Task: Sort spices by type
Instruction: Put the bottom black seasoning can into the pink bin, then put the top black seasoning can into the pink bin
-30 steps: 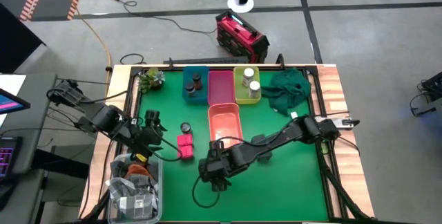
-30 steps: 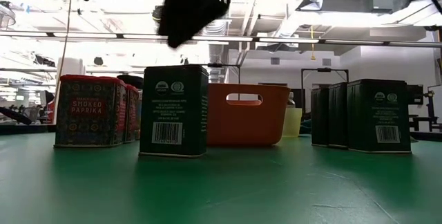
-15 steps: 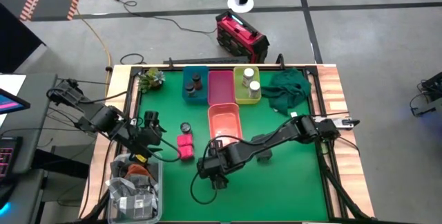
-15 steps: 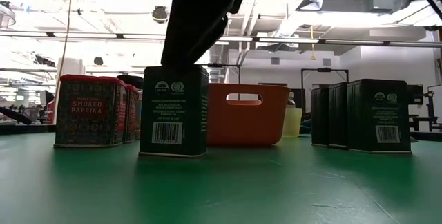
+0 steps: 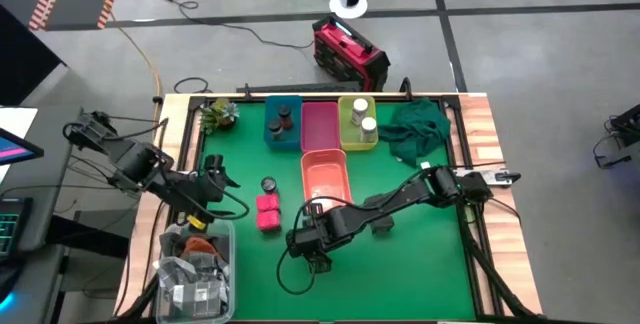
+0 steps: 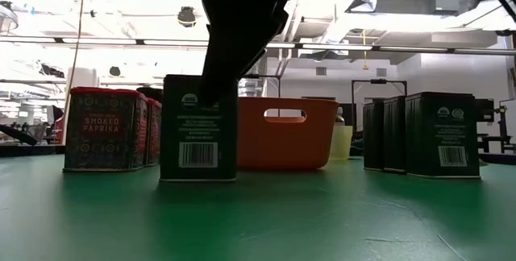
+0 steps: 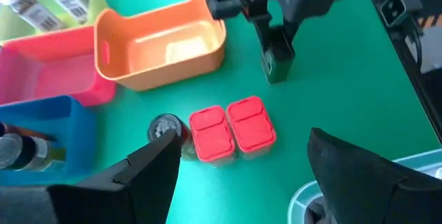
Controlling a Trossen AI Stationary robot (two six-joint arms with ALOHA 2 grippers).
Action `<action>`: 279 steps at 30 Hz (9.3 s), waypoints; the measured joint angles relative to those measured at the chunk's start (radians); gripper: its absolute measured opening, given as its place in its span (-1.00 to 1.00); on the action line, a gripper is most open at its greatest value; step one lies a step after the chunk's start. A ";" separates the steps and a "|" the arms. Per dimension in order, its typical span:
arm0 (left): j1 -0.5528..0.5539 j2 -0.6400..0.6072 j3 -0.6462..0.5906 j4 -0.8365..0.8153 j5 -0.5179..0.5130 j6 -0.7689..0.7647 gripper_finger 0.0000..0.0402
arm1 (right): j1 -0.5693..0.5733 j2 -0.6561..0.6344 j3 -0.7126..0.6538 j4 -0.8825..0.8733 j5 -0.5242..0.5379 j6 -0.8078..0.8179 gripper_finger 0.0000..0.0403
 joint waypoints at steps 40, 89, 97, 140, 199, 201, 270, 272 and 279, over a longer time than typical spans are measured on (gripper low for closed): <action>0.000 -0.113 0.001 0.149 -0.263 0.078 0.50 | -0.705 -0.045 0.328 -0.175 0.061 -0.242 -0.08; 0.092 -0.038 -0.163 0.161 -0.209 0.022 0.50 | -0.264 -0.210 0.344 -0.619 0.116 -0.173 0.30; 0.355 -0.033 -0.158 0.167 -0.015 0.088 0.50 | -0.189 -0.233 0.263 -0.679 0.116 0.029 0.29; 0.697 -0.041 -0.156 0.137 0.222 0.373 0.50 | -0.240 -0.541 -0.670 -0.200 0.122 0.136 0.29; 0.696 -0.041 -0.156 0.037 0.285 0.332 0.50 | -0.253 -0.557 -0.835 -0.126 0.005 0.135 0.12; 0.696 -0.041 -0.156 0.037 0.285 0.332 0.50 | -0.264 -0.557 -0.834 -0.121 0.005 0.127 -0.01; 0.776 -0.170 -0.154 0.111 0.373 0.356 0.50 | -0.716 0.113 0.299 -0.306 -0.018 -0.394 0.07; 0.776 -0.170 -0.154 0.111 0.373 0.356 0.50 | -0.715 0.113 0.299 -0.307 -0.018 -0.394 0.15; 0.776 -0.170 -0.154 0.112 0.373 0.356 0.50 | -0.712 0.110 0.299 -0.306 -0.018 -0.399 0.24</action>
